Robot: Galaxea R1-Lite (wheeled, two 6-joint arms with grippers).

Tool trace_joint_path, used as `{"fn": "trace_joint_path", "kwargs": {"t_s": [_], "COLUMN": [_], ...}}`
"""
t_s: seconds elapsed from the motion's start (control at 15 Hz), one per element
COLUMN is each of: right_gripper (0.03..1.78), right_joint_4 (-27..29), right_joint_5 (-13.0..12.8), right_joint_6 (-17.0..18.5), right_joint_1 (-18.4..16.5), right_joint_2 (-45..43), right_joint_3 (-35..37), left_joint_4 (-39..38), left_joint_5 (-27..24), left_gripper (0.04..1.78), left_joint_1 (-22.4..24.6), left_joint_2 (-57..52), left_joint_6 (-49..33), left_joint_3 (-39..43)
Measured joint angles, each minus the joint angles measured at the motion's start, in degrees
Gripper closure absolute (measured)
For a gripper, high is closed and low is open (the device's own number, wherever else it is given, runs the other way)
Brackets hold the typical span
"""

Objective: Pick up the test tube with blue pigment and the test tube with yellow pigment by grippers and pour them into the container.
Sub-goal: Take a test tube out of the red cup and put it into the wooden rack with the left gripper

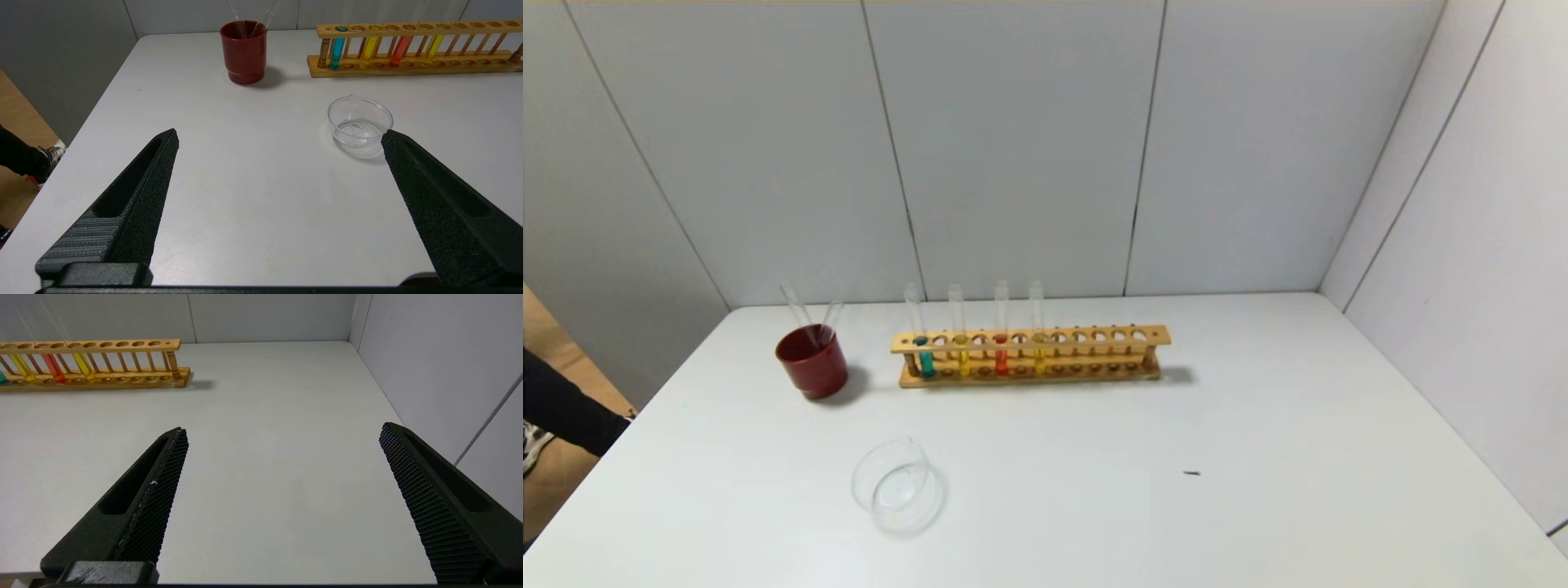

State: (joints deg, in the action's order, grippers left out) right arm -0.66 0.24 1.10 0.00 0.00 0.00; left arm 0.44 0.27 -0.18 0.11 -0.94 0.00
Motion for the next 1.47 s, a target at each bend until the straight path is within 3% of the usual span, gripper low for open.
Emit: {"fn": "trace_joint_path", "kwargs": {"t_s": [1.07,1.47], "right_gripper": [0.10,0.10], "right_joint_4": [0.0,0.0], "right_joint_5": [0.0,0.0], "right_joint_6": [0.0,0.0], "right_joint_1": [0.0,0.0], "right_joint_2": [0.0,0.0], "right_joint_3": [0.0,0.0], "left_joint_4": [0.0,4.1], "left_joint_5": [0.3,-0.5], "left_gripper": [0.07,0.07], "left_joint_1": [0.0,0.0], "left_joint_2": [0.0,2.1], "left_joint_6": [0.2,0.9], "left_joint_3": [-0.3,-9.1]}}
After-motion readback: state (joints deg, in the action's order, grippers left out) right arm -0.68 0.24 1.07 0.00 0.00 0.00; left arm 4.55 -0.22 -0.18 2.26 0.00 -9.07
